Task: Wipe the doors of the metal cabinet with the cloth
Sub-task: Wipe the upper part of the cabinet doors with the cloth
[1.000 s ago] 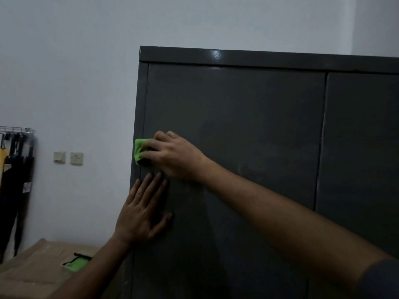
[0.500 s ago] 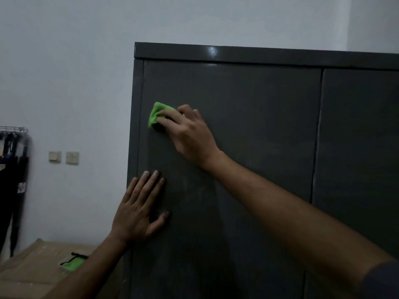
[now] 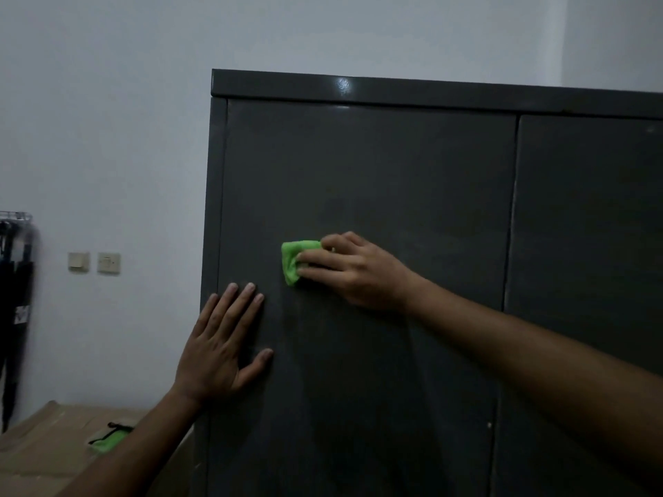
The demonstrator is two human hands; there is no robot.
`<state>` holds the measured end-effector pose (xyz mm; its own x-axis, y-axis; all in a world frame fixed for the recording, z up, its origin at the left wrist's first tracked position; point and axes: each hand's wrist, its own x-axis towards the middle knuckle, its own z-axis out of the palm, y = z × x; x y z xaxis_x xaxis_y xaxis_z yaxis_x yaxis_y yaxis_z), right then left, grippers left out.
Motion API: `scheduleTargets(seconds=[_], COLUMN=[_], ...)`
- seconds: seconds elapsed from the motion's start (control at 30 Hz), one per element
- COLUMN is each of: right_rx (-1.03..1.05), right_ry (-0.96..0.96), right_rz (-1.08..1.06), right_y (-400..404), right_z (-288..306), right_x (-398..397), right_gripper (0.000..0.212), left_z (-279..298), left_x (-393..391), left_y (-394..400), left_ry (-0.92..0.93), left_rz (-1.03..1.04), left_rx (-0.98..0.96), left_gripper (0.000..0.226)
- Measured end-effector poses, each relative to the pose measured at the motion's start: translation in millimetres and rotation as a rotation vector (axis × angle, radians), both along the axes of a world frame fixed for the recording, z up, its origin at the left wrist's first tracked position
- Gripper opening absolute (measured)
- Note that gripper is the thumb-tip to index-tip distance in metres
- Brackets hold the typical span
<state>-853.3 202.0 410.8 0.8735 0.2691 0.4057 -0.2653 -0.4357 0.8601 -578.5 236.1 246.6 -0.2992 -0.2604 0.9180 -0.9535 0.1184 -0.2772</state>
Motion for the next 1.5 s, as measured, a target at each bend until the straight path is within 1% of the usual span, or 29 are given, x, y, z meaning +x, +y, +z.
scheduleTargets(seconds=[0.07, 0.17, 0.2, 0.23, 0.33, 0.37, 0.4, 0.53, 0.57, 0.6, 0.7, 0.73, 0.77, 0.8, 0.87, 0.93, 0.97, 1.0, 1.07, 1.1, 1.13, 1.17, 1.27, 1.3, 1.33, 1.37, 1.43, 1.47, 1.5], right_rx=[0.0, 0.134, 0.141, 0.113, 0.008, -0.028, -0.052, 0.068, 0.077, 0.051, -0.065, -0.099, -0.111, -0.092, 0.007, 0.088, 0.067, 0.013, -0.089, -0.131, -0.166, -0.167, -0.02, 0.032, 0.046, 0.013, -0.084, -0.13, -0.164], right_ry=[-0.074, -0.616, -0.699, -0.669, -0.151, -0.072, -0.096, -0.758, -0.83, -0.775, -0.186, -0.116, -0.159, -0.304, -0.734, -0.987, -0.953, -0.794, -0.321, -0.184, -0.157, -0.233, -0.822, -0.942, -0.949, -0.817, -0.352, -0.204, -0.187], right_rz=[-0.004, 0.061, 0.061, 0.055, 0.01, -0.014, -0.026, 0.031, 0.025, 0.012, -0.064, -0.089, -0.1, -0.094, -0.06, -0.065, -0.073, -0.074, -0.103, -0.125, -0.138, -0.143, -0.102, -0.09, -0.085, -0.086, -0.122, -0.141, -0.152], right_y=[-0.8, 1.6, 0.6, -0.1, -1.2, -1.6, -4.0, -6.7, -8.3, -9.3, -8.4, -6.7, -7.5, -8.5, -4.8, -5.0, -5.7, -7.6, -9.4, -8.2, -9.2, -11.4, -9.1, -9.0, -9.5, -9.0, -6.2, -3.4, -3.0], right_z=[19.3, 33.8, 24.4, 10.9, -19.0, -12.0, -1.4, 21.2, 11.6, -1.1, -20.3, -9.6, 1.4, 12.1, 22.6, 5.0, -8.5, -22.0, -36.8, -29.4, -18.4, -7.1, 6.8, -0.3, -10.4, -20.2, -28.9, -19.3, -5.8], right_x=[-20.1, -39.7, -40.2, -38.8, -55.0, -66.4, -76.6, -96.4, -92.8, -89.2, -106.6, -117.2, -126.5, -134.1, -139.1, -125.5, -118.8, -116.5, -130.4, -141.9, -151.3, -158.3, -153.9, -144.9, -136.8, -133.1, -146.2, -158.4, -168.7], right_gripper=[0.039, 0.031, 0.03, 0.031, 0.034, 0.035, 0.036, 0.029, 0.03, 0.031, 0.036, 0.036, 0.037, 0.036, 0.031, 0.03, 0.031, 0.032, 0.035, 0.035, 0.035, 0.035, 0.03, 0.029, 0.03, 0.032, 0.035, 0.035, 0.035], left_z=[-0.1, -0.1, 0.3, 0.6, 1.0, 1.2, 1.4, 1.7, 1.8, 2.5, 2.5, 2.4, 2.5, 2.7, 2.7, 2.0, 1.9, 2.2, 1.4, 1.0, 0.9, 1.0, 1.8, 1.6, 1.3, 1.5, 1.0, 1.3, 2.2], left_x=[0.7, 0.5, -0.2, -0.8, -0.9, -0.8, -1.0, -2.0, -2.6, -2.9, -3.3, -3.5, -3.5, -3.8, -4.7, -4.6, -4.4, -4.1, -4.2, -4.4, -4.9, -5.3, -6.8, -7.8, -9.5, -11.8, -17.5, -21.7, -27.8], left_y=[-0.6, -0.5, 0.1, 0.6, 1.2, 1.2, 1.0, 2.4, 3.3, 3.9, 3.9, 3.8, 3.8, 3.4, 3.0, 3.2, 3.5, 3.8, 3.9, 4.2, 4.6, 4.8, 6.4, 7.4, 8.3, 8.7, 9.3, 9.6, 10.0], left_ry=[0.0, 0.001, 0.002, 0.003, 0.009, 0.008, 0.008, 0.013, 0.015, 0.016, 0.012, 0.015, 0.019, 0.02, 0.022, 0.021, 0.021, 0.022, 0.023, 0.026, 0.03, 0.033, 0.041, 0.045, 0.051, 0.058, 0.095, 0.133, 0.173], left_rz=[0.007, 0.018, 0.023, 0.025, 0.021, 0.021, 0.021, 0.015, 0.015, 0.015, 0.023, 0.021, 0.02, 0.018, 0.009, 0.003, 0.0, -0.001, 0.001, 0.003, 0.004, 0.007, 0.012, 0.009, 0.004, -0.002, -0.029, -0.06, -0.095], left_rx=[0.005, 0.02, 0.025, 0.03, 0.04, 0.04, 0.039, 0.036, 0.039, 0.041, 0.048, 0.049, 0.047, 0.043, 0.034, 0.027, 0.024, 0.022, 0.029, 0.038, 0.046, 0.052, 0.088, 0.097, 0.101, 0.099, 0.086, 0.071, 0.049], left_gripper=[0.084, 0.084, 0.084, 0.084, 0.084, 0.084, 0.084, 0.086, 0.086, 0.086, 0.086, 0.086, 0.086, 0.086, 0.085, 0.085, 0.085, 0.085, 0.085, 0.085, 0.085, 0.085, 0.084, 0.084, 0.084, 0.084, 0.084, 0.083, 0.081])
